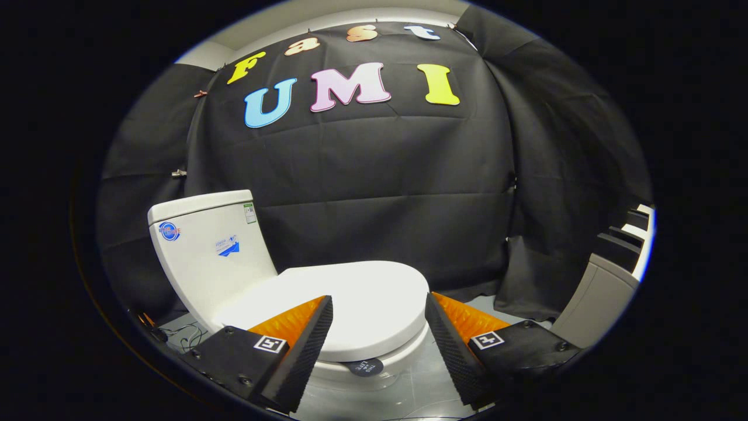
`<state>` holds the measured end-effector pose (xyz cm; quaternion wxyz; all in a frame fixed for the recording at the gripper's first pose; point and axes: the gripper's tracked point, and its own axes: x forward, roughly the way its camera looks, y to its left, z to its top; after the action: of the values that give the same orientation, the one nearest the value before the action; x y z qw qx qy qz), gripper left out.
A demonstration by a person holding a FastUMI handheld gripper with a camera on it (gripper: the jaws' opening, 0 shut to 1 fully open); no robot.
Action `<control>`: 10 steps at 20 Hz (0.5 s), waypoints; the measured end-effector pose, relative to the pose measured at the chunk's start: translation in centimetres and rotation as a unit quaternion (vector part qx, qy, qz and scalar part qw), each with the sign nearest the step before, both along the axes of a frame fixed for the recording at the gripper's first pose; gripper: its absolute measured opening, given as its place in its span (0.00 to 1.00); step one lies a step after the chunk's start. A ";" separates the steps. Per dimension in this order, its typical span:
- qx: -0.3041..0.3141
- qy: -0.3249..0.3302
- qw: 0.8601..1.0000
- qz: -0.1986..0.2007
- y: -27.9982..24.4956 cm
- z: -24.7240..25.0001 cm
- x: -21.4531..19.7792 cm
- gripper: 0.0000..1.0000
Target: Open the toilet lid.
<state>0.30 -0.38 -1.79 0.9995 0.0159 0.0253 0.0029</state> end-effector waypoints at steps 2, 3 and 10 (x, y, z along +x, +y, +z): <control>0.008 0.010 1.000 0.000 -0.1 -0.7 0.0 0.99; 0.011 0.018 1.000 0.000 -0.3 -1.2 0.1 0.99; 0.084 0.103 0.991 -0.005 -1.1 -6.4 0.3 0.99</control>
<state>0.58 -1.46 -8.21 0.9867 0.1006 0.1280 -0.0014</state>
